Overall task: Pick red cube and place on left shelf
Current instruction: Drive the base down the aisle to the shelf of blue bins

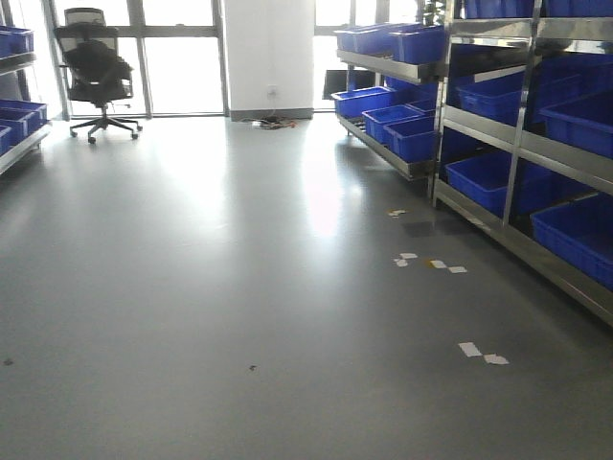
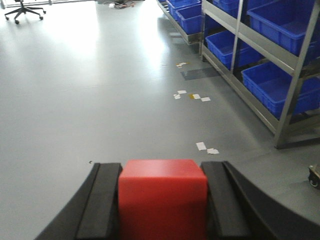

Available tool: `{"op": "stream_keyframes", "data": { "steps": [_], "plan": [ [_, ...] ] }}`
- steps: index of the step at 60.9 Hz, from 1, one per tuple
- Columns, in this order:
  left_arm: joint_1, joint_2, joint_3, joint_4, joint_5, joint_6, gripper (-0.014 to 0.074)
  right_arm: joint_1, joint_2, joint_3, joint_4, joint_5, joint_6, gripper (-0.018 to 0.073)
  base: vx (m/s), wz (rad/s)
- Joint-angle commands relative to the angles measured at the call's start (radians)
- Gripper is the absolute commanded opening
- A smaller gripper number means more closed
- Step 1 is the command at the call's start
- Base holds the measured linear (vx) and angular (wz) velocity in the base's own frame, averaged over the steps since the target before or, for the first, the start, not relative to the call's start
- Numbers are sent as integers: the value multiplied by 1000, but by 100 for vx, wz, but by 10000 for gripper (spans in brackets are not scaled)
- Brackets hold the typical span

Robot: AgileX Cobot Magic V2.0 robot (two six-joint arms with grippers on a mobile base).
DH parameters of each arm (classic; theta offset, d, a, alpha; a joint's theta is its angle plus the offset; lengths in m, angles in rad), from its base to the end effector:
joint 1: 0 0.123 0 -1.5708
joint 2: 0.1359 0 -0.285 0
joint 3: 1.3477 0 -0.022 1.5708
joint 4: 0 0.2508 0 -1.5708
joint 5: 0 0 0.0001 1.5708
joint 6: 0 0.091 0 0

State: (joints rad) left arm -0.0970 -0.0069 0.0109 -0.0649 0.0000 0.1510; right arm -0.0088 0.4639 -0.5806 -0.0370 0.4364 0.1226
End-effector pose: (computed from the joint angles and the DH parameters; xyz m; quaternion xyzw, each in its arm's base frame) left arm 0.0559 -0.0054 0.2099 0.0619 0.6743 -0.0040 0.7359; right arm 0.0944 -0.0023 0.3352 0.0432 0.7831 0.0188 0.6201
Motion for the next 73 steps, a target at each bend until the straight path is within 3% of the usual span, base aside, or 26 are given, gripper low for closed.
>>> {"op": "stream_keyframes", "data": {
  "steps": [1,33,73],
  "plan": [
    [-6,8,22,-2,-84,2,106,0,3,-26,-12,-88,-4,66,-22,19],
    [-6,8,22,-2,-84,2,106,0,5,-26,-12,-88,-4,66,1,8],
    [-6,8,22,-2,-84,2,106,0,3,-26,-12,-88,-4,66,31,23]
  ]
}}
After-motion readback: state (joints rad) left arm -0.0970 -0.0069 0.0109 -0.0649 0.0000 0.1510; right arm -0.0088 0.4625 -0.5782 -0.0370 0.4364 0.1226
